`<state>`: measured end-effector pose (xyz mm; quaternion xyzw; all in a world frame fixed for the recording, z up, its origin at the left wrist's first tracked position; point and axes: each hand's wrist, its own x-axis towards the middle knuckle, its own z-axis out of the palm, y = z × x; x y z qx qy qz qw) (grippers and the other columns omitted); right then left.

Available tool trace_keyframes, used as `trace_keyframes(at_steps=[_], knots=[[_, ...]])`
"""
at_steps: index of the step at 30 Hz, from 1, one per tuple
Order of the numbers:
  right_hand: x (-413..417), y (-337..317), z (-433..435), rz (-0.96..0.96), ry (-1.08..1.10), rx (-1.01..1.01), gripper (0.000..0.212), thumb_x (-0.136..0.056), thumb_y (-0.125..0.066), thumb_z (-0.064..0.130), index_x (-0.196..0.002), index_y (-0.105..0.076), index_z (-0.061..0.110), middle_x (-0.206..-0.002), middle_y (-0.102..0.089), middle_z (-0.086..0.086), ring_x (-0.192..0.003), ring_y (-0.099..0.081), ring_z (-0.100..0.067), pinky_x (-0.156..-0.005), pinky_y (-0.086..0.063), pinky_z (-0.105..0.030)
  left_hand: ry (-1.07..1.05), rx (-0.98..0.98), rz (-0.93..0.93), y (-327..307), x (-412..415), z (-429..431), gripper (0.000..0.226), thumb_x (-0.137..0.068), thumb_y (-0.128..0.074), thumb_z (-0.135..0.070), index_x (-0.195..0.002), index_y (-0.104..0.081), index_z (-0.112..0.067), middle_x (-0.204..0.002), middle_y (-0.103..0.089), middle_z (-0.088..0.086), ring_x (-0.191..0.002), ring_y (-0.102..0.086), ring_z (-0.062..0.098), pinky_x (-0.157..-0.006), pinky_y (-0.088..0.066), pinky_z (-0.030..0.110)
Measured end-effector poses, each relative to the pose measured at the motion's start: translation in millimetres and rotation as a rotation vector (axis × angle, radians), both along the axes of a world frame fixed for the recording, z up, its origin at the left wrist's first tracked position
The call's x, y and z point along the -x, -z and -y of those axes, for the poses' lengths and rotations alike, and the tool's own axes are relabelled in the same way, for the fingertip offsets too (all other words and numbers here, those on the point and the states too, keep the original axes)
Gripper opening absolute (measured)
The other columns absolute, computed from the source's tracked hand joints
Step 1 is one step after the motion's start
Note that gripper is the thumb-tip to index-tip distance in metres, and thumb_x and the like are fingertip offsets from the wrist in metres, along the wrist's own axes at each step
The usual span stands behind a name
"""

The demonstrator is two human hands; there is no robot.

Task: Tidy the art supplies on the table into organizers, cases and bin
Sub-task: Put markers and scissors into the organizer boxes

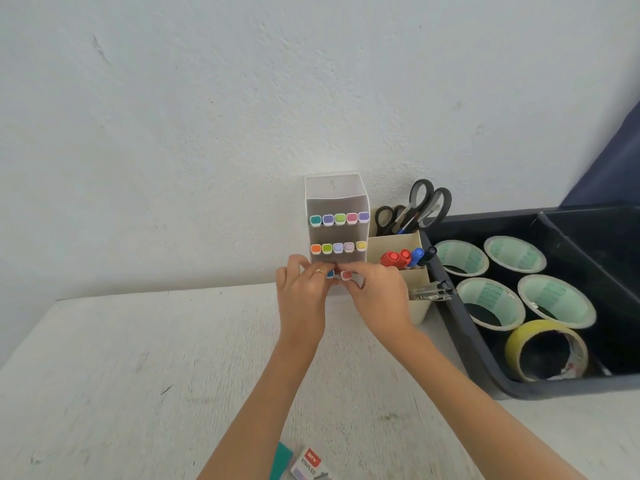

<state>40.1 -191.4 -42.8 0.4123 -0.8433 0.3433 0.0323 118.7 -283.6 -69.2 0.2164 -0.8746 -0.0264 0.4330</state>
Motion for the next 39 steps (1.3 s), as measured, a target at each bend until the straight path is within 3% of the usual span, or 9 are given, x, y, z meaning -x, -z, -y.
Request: trace_keyframes(at_steps=[5, 12, 18, 23, 30, 32, 34, 36, 39], knots=[[3, 2, 6, 0.042, -0.024, -0.013, 0.027, -0.088, -0.061, 0.012, -0.106, -0.069, 0.031, -0.095, -0.072, 0.001, -0.087, -0.062, -0.024, -0.070, -0.052, -0.034, 0.058, -0.150, 0.013, -2, -1, -4, 0.033, -0.058, -0.084, 0.003, -0.088, -0.073, -0.006, -0.075, -0.070, 0.007, -0.067, -0.057, 0.023, -0.051, -0.050, 0.029], [2, 4, 11, 0.050, -0.031, -0.083, 0.028, -0.090, -0.057, 0.010, -0.109, -0.067, 0.028, -0.102, -0.070, -0.002, -0.095, -0.061, -0.028, -0.073, -0.052, -0.035, 0.128, -0.124, 0.275, -1, -10, 8, 0.064, -0.068, -0.072, 0.014, -0.128, -0.055, 0.001, -0.107, -0.068, 0.016, -0.075, -0.063, 0.031, -0.060, -0.055, 0.037], [1, -2, 13, 0.061, -0.071, -0.146, 0.023, -0.092, -0.053, 0.008, -0.107, -0.064, 0.022, -0.100, -0.068, -0.006, -0.079, -0.064, -0.029, -0.068, -0.056, -0.039, 0.058, -0.145, 0.269, -7, -8, -4, 0.053, -0.086, -0.054, 0.008, -0.136, -0.048, -0.011, -0.127, -0.060, 0.006, -0.095, -0.063, 0.027, -0.071, -0.029, 0.028], [-14, -15, 4, -0.047, -0.098, -0.196, 0.034, -0.090, -0.053, 0.005, -0.122, -0.051, 0.017, -0.118, -0.062, -0.005, -0.101, -0.061, -0.028, -0.080, -0.053, -0.036, 0.073, -0.116, 0.201, -13, -29, -11, 0.038, -0.084, -0.064, -0.006, -0.122, -0.062, -0.011, -0.119, -0.066, 0.006, -0.086, -0.068, 0.023, -0.066, -0.038, 0.031], [-73, -14, -38, 0.090, -0.106, -0.059, 0.028, -0.096, -0.049, 0.016, -0.122, -0.057, 0.024, -0.120, -0.061, 0.005, -0.097, -0.060, -0.014, -0.084, -0.049, -0.025, -0.004, -0.476, 0.088, -13, -87, -46, 0.030, -0.096, -0.050, -0.027, -0.123, -0.061, -0.022, -0.119, -0.065, -0.002, -0.093, -0.061, 0.008, -0.097, -0.037, 0.025], [-86, -7, -47, 0.132, -0.158, -0.077, 0.026, -0.095, -0.051, 0.017, -0.119, -0.060, 0.023, -0.118, -0.063, 0.006, -0.094, -0.061, -0.010, -0.083, -0.046, -0.020, -0.009, -0.531, 0.065, -10, -101, -57, 0.028, -0.096, -0.051, -0.026, -0.121, -0.062, -0.024, -0.116, -0.067, -0.004, -0.083, -0.056, -0.001, -0.094, -0.046, 0.031], [-98, 0, -57, 0.159, -0.197, -0.086, 0.024, -0.095, -0.052, 0.016, -0.116, -0.062, 0.021, -0.113, -0.065, 0.005, -0.086, -0.059, -0.008, -0.079, -0.045, -0.017, -0.026, -0.571, 0.062, -5, -115, -69, 0.027, -0.095, -0.052, -0.025, -0.121, -0.062, -0.026, -0.114, -0.066, -0.008, -0.077, -0.051, -0.010, -0.088, -0.044, 0.017], [-108, 9, -67, 0.210, -0.236, -0.088, 0.022, -0.094, -0.053, 0.016, -0.113, -0.064, 0.019, -0.109, -0.066, 0.004, -0.079, -0.055, -0.005, -0.079, -0.046, -0.017, -0.046, -0.601, 0.079, 0, -129, -79, 0.027, -0.095, -0.053, -0.024, -0.120, -0.063, -0.026, -0.113, -0.065, -0.011, -0.081, -0.052, -0.010, -0.083, -0.036, 0.008], [-120, 26, -84, 0.247, -0.316, -0.153, 0.020, -0.091, -0.058, 0.022, -0.110, -0.063, 0.021, -0.101, -0.065, 0.003, -0.079, -0.056, -0.007, -0.081, -0.051, -0.025, -0.069, -0.632, 0.168, 7, -156, -93, 0.029, -0.093, -0.055, -0.017, -0.118, -0.063, -0.027, -0.115, -0.064, -0.012, -0.104, -0.053, 0.003, -0.096, -0.036, 0.019]])
